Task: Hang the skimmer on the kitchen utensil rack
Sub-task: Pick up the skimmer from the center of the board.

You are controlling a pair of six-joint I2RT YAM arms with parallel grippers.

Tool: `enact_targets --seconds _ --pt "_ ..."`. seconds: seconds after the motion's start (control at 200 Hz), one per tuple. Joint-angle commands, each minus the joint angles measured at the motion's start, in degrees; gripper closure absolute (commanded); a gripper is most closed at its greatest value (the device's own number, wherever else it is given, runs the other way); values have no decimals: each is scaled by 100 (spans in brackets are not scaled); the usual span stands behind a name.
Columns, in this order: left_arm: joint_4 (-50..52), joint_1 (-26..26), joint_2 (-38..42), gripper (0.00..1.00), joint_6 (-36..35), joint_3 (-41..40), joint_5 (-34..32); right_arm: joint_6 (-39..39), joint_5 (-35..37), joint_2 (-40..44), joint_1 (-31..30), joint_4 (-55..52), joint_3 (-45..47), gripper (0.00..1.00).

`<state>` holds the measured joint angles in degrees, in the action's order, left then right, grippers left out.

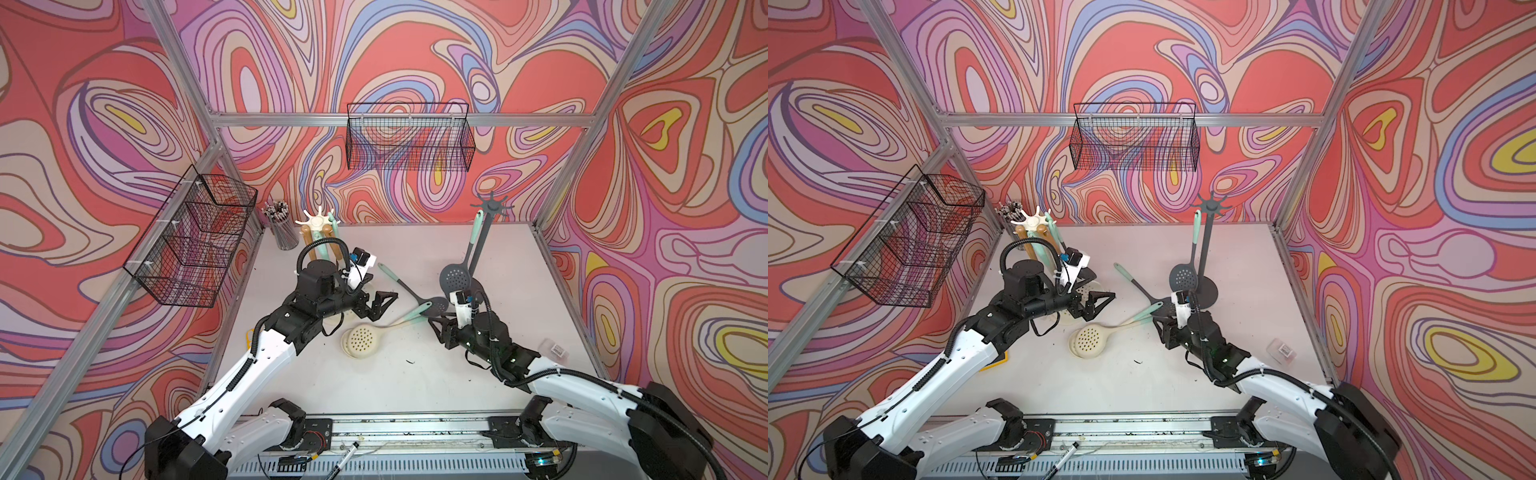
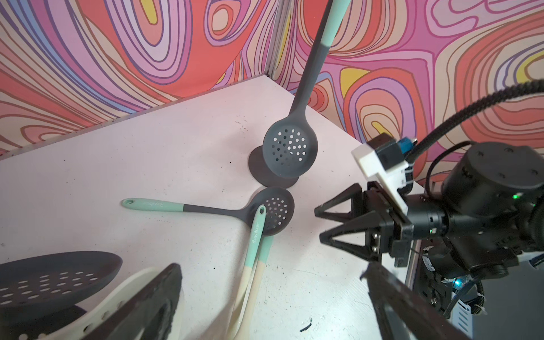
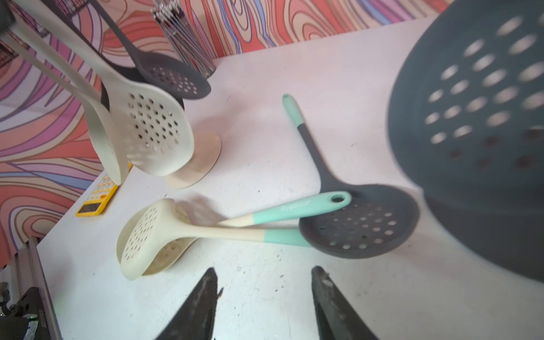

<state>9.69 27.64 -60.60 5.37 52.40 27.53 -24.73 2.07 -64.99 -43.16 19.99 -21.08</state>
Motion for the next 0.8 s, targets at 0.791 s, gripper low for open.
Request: enact_targets --seconds 0.791 --pt "-124 -38 327 0 -134 7 -189 -6098 2061 -3092 -851 4330 850 53"
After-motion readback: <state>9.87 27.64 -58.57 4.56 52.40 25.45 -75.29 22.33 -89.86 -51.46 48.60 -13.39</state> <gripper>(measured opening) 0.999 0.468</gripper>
